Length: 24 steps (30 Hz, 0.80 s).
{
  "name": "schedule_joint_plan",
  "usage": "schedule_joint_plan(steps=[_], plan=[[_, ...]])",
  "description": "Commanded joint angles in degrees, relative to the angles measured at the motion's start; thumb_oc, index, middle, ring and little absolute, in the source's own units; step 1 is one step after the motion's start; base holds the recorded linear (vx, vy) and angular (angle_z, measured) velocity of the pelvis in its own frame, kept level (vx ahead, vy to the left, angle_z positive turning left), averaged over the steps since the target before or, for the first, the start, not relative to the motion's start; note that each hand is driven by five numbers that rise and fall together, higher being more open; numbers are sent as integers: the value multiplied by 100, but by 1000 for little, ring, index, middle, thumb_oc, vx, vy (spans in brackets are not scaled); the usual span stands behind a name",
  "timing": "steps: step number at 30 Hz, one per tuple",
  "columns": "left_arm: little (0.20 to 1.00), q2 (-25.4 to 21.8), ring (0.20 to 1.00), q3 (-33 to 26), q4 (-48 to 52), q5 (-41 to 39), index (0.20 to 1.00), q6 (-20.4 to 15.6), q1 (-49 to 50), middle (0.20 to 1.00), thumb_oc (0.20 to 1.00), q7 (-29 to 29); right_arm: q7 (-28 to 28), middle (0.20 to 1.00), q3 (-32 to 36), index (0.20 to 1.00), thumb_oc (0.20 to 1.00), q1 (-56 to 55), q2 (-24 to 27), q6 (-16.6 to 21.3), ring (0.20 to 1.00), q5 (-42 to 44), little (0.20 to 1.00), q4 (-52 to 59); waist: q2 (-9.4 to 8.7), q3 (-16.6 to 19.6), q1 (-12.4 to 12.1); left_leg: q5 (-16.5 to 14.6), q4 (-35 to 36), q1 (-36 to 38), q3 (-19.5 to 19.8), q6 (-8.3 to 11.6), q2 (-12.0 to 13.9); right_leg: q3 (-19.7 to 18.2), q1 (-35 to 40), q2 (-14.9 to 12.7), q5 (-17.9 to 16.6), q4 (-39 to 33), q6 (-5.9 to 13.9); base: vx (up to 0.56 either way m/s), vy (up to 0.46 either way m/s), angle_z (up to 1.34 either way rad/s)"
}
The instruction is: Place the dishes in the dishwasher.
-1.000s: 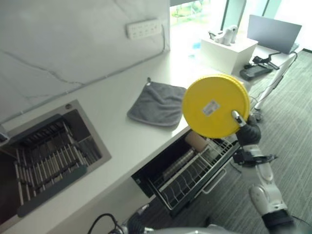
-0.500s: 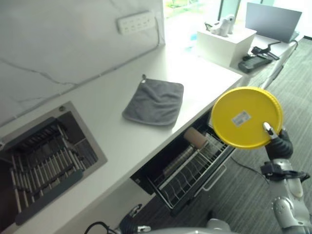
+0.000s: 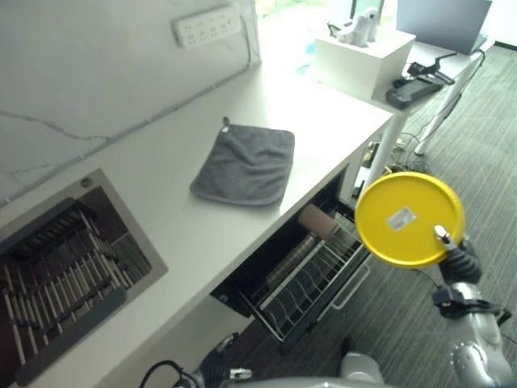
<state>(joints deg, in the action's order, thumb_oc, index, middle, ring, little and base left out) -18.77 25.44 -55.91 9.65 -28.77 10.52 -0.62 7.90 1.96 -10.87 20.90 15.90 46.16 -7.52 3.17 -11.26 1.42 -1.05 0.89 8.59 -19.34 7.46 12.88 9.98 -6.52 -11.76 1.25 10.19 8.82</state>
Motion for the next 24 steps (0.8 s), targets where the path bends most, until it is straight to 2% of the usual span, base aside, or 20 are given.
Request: schedule_joint_plan(steps=[1, 5, 8, 13, 14, 15, 17, 21, 24], plan=[[1000, -210, 1000, -22, 219, -348, 1000, -31, -44, 1000, 1000, -52, 151, 200, -167, 200, 200, 226, -189, 171, 200, 21, 200, 672, -194, -82, -14, -4, -697, -714, 361, -170, -84, 484, 632, -386, 609, 450, 143, -28, 34, 3], [1000, -200, 1000, 71, 254, -455, 1000, 51, -106, 1000, 1000, -64, 45, 200, -610, 200, 200, 222, -183, 92, 200, -104, 200, 633, -135, -94, -65, 30, -617, -726, 415, -169, -136, 530, 656, -419, 601, 400, 160, -43, 51, 6], [1000, -205, 1000, 116, 249, -490, 1000, 52, -100, 1000, 1000, -30, 12, 200, -867, 200, 200, 229, -99, 160, 200, -572, 200, 682, -100, -95, -100, 33, -587, -724, 448, -172, -170, 550, 677, -442, 606, 378, 165, -21, 45, 1], [1000, -237, 1000, 114, 219, -477, 1000, -6, -48, 1000, 1000, 23, 138, 200, -1035, 200, 200, 340, 190, 517, 200, -1440, 200, 721, -84, -90, -161, 10, -602, -731, 507, -170, -200, 567, 689, -462, 627, 385, 167, -11, 28, 4], [1000, -265, 1000, 102, 185, -476, 1000, -53, -29, 1000, 1000, 41, 114, 200, -1031, 200, 200, 403, 365, 705, 200, -1853, 200, 764, -91, -83, -183, -2, -611, -733, 531, -168, -207, 568, 692, -466, 638, 394, 166, 0, 7, 4], [1000, -272, 1000, 93, 180, -475, 1000, -60, -25, 1000, 1000, 51, 124, 200, -1019, 200, 200, 422, 415, 750, 200, -1892, 200, 761, -94, -80, -188, -4, -615, -734, 535, -168, -209, 565, 695, -466, 639, 392, 164, 0, 0, 0], [1000, -309, 1000, 42, 156, -440, 1000, -97, -3, 1000, 1000, 109, 136, 200, -948, 200, 200, 510, 630, 1106, 200, -2227, 200, 793, -109, -59, -211, -16, -623, -735, 562, -165, -215, 552, 705, -458, 651, 388, 158, 0, 0, 0], [1000, -427, 1000, -82, 117, -325, 1000, -183, 50, 1000, 1000, 193, -94, 200, -682, 200, 200, 705, 1356, 2017, 200, -3553, 200, 1003, -168, -22, -268, -56, -661, -746, 606, -159, -208, 538, 701, -438, 682, 409, 151, 5, -19, 0], [1000, -492, 1000, -127, 55, -241, 1000, -249, 42, 1000, 1000, 224, -210, 200, -565, 200, 200, 869, 1880, 2319, 200, -3866, 200, 1019, -201, -8, -327, -77, -704, -759, 630, -154, -203, 555, 705, -428, 692, 427, 144, 12, -41, 0]])
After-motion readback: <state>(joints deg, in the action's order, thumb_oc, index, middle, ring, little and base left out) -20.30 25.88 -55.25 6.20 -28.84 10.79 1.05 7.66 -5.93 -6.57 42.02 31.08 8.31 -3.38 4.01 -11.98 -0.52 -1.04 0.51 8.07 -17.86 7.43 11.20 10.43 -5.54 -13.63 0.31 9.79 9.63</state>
